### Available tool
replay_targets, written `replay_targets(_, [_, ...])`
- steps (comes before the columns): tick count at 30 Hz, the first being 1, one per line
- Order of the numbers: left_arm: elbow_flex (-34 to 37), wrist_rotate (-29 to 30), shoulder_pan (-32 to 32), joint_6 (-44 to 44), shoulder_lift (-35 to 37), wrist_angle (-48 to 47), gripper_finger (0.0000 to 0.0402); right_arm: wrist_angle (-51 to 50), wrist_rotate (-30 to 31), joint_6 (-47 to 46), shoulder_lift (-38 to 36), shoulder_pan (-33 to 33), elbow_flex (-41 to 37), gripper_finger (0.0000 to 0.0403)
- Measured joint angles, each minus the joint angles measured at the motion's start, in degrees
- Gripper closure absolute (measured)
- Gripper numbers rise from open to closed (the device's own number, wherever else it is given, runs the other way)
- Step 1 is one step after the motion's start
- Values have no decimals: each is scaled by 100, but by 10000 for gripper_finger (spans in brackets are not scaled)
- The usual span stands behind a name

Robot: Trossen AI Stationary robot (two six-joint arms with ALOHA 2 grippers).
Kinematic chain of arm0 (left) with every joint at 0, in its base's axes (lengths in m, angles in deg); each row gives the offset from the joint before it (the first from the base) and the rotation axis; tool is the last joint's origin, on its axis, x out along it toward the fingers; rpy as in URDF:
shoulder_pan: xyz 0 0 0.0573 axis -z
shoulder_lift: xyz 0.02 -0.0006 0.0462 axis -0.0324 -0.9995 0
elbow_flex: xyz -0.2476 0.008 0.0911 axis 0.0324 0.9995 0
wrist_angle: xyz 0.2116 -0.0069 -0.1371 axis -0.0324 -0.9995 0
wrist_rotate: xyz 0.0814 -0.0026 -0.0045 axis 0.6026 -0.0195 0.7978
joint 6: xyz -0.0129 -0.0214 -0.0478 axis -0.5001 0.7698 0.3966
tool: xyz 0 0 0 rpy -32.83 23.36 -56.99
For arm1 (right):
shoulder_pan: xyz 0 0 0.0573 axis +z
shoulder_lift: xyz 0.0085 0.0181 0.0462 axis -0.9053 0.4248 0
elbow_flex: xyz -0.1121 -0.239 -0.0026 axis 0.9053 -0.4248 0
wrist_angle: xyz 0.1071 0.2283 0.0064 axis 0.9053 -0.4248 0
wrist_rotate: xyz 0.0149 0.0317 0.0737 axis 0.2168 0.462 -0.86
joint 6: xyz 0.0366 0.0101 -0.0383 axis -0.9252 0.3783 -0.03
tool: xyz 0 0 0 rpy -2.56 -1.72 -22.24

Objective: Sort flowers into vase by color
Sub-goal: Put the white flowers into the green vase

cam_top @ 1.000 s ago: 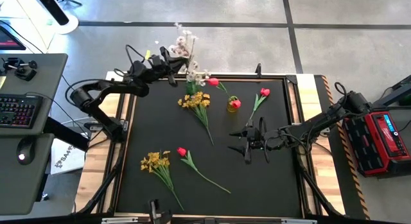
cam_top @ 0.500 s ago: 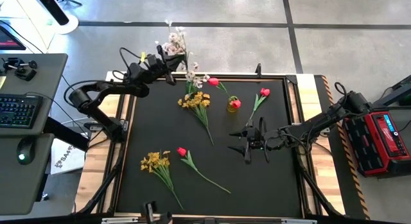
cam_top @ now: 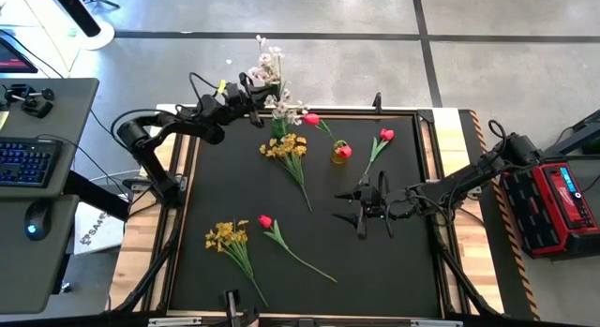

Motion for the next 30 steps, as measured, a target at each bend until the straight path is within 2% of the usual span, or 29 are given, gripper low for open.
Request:
replay_targets(4, [0, -5, 0, 117, 5, -66, 400, 0, 0, -11, 0, 0, 0, 155])
replay_targets(8, [44, -20, -28, 56, 8, -694, 385, -11, -2, -92, 0, 0, 0, 155])
replay_targets(12, [98, -118, -77, -172, 9, -1423, 347, -23, -2, -112, 0, 0, 0, 155])
replay_targets(19, [136, -592, -201, -263, 168, -2134, 276, -31, -2, -132, 0, 0, 0, 155])
replay_targets(24, [136, -562, -219, -863, 814, -3489, 257, -35, -4, -132, 0, 0, 0, 155])
replay_targets(30, [133, 375, -176, -1750, 1957, -5629, 257, -44, -4, -132, 0, 2, 0, 155])
